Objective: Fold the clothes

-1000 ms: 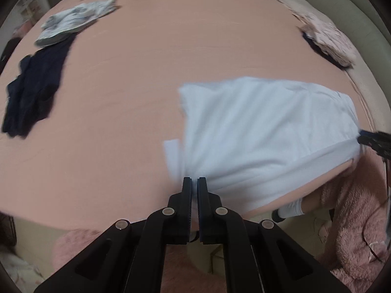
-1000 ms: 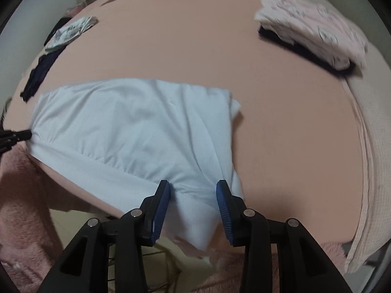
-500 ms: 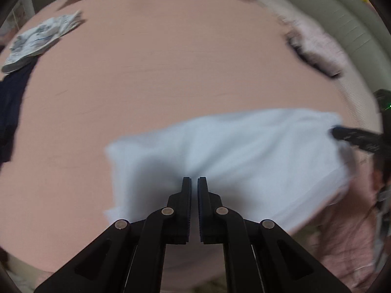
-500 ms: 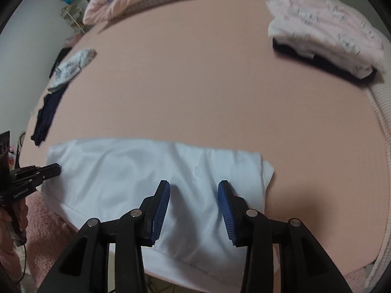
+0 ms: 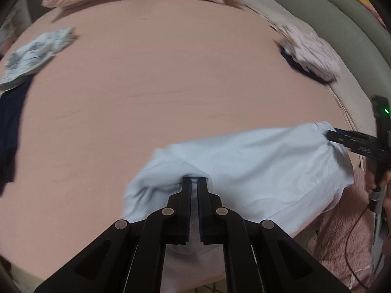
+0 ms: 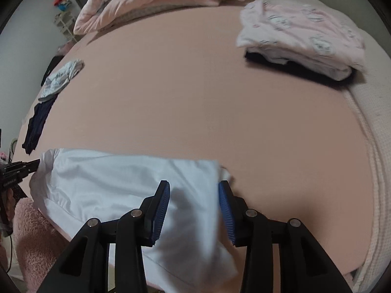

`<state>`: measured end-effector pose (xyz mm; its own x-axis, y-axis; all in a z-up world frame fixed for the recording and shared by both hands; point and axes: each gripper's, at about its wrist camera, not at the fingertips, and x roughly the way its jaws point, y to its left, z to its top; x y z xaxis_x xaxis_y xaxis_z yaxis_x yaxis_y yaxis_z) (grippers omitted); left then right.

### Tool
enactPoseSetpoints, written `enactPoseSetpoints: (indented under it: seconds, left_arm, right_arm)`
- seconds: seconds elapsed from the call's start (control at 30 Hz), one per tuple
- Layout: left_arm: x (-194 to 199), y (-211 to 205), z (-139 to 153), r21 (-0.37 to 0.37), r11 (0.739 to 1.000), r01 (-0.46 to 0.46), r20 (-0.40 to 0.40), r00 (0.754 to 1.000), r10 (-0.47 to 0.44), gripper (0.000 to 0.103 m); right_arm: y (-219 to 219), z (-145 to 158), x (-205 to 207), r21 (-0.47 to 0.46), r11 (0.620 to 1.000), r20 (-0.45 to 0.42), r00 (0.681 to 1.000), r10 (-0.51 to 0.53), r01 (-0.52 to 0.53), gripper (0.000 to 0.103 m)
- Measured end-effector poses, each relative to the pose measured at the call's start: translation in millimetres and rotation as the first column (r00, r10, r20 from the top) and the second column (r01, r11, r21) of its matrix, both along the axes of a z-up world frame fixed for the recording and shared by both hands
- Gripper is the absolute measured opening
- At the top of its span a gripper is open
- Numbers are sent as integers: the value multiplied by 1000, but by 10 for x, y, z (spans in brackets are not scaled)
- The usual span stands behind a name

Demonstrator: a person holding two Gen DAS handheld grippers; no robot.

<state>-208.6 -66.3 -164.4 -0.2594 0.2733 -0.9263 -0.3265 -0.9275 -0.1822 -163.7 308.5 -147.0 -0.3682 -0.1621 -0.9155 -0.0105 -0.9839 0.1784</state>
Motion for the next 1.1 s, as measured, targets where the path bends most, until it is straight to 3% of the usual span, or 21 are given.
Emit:
enactPoseSetpoints:
  seconds: [0.07,0.17,0.23,0.3,0.33,0.37,0.5,0.63,0.7,0.77,0.87,0.97,1.0,1.1]
  left_arm:
    - [-48,118,-76,-11,1000,12,16,1000,-11,4]
    - [-39,-143,-84,-80,996,-46,30,998,48,4]
    - [5,-403,-50,-183,978,-100,15,994,104,4]
    - [28,-685,-35,-286,945,-161,-3,986,167,4]
    - [34,-818,-15,-299,934,-197,-7,979,204,4]
    - [37,-910,16,-292,930,-224,-12,973,231,4]
    - [26,-830,256,-81,969,-235,-25,972,234,4]
    - [73,-163,484,45,998,-43,-88,995,47,4]
    - [84,102,447,37,999,22,-92,996,-19,4]
    - [38,180,295,-40,999,13,-85,996,-17,4]
    - [-72,-115,5,-159,984,-76,-22,997,73,4]
    - [-83,-660,-84,-271,942,-200,-21,979,202,4]
    - [-80,-800,-76,-287,929,-233,-27,971,236,4]
    - [-26,-908,141,-179,944,-276,-47,961,272,4]
  right_arm:
    - [-93,-93,-111,42,999,11,1000,7,-7,40]
    - [46,-136,-169,58,998,13,1000,-26,26,40]
    - [188,-116,-112,62,997,23,998,-54,52,40]
    - [328,-96,-27,60,996,29,998,-62,60,44]
    - [380,-80,15,72,995,29,997,-68,66,49]
    - [405,-60,43,84,994,27,997,-72,70,49]
    - [327,132,34,83,994,-21,997,-71,73,51]
    - [-42,277,-62,55,998,-70,998,-2,6,51]
    - [-169,238,-95,35,999,-60,998,21,-19,51]
    - [-281,181,-125,14,999,-45,998,42,-42,51]
    - [-105,84,-104,14,999,-22,999,32,-32,51]
    - [109,-16,-76,18,1000,2,1000,17,-17,50]
    - [201,-16,-53,30,999,5,1000,-11,11,51]
    - [421,46,30,47,994,-3,995,-98,98,51]
